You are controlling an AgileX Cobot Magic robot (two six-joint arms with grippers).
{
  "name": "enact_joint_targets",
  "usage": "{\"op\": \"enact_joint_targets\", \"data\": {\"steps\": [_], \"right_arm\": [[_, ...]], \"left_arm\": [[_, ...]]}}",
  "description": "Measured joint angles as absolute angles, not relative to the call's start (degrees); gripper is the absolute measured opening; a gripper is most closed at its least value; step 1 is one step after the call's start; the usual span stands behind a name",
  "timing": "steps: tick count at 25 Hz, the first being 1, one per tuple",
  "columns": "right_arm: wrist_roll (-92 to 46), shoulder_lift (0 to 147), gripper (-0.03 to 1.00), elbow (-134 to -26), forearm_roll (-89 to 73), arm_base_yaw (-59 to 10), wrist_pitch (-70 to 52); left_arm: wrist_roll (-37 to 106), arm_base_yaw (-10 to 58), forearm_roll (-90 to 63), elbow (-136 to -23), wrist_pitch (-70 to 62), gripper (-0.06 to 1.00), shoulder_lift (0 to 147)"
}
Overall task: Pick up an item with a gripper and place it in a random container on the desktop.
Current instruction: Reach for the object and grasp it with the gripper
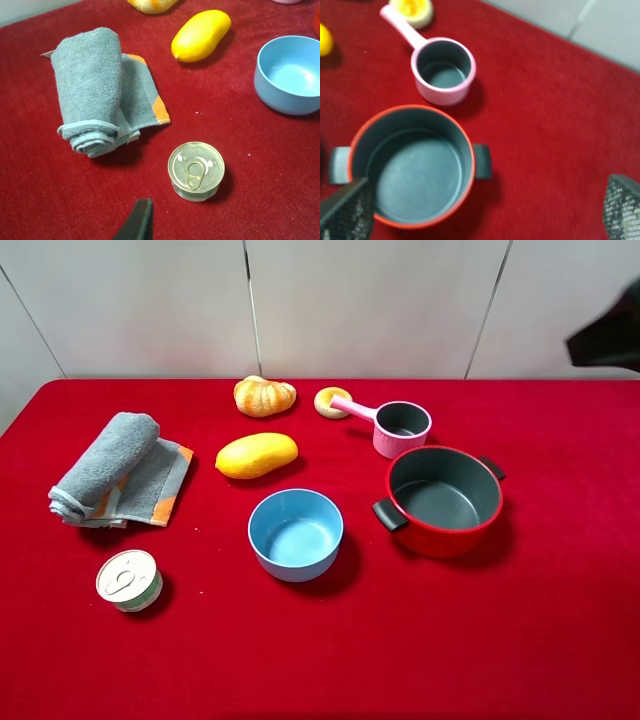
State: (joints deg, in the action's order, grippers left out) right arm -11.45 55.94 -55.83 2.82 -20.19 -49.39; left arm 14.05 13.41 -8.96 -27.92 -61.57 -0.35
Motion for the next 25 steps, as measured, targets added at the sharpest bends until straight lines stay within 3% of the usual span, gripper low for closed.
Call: {"op": "enact_joint_targets", "data": {"steps": [15,25], "right_arm": [[-13.1,75.2,0.69,-70.5,4.8,-31.4,-48.5],[-15.8,88.5,0.69,-82.1,4.5,-34.1,-46.8]], "left_arm": [[14.1,13.4,-9.0,-27.9,-61.6,0.95,-0.3],[14.1,13.4,-9.0,-27.9,-61.6,0.95,-0.3]]}}
